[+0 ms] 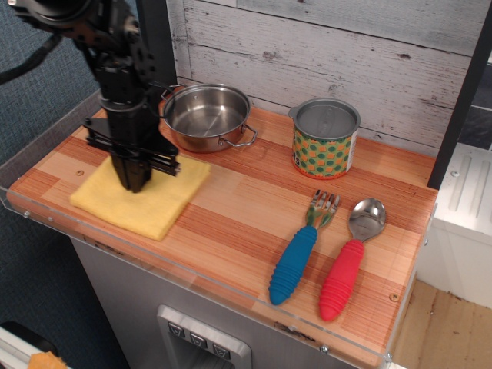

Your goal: Move the yellow cloth to the left of the blue fork.

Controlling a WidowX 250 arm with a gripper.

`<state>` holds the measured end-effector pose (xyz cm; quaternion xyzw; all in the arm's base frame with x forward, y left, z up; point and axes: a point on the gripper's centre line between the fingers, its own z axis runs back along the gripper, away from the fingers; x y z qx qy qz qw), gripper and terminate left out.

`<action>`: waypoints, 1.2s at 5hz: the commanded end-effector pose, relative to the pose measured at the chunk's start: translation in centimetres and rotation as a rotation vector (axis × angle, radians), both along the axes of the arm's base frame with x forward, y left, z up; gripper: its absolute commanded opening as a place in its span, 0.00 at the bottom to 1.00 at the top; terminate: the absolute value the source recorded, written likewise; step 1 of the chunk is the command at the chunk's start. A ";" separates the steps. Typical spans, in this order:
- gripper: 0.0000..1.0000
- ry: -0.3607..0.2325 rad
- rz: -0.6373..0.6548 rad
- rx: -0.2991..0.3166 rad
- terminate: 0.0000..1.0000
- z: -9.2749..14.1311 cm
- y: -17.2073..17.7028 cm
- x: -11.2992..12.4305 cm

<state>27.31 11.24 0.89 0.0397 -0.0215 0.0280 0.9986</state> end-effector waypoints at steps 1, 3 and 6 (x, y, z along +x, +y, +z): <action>0.00 -0.038 -0.035 0.000 0.00 1.0 -3.6 0.0; 0.00 -0.053 -0.010 -0.014 0.00 0.5 -6.3 0.3; 0.00 -0.061 -0.050 -0.036 0.00 0.5 -9.4 0.3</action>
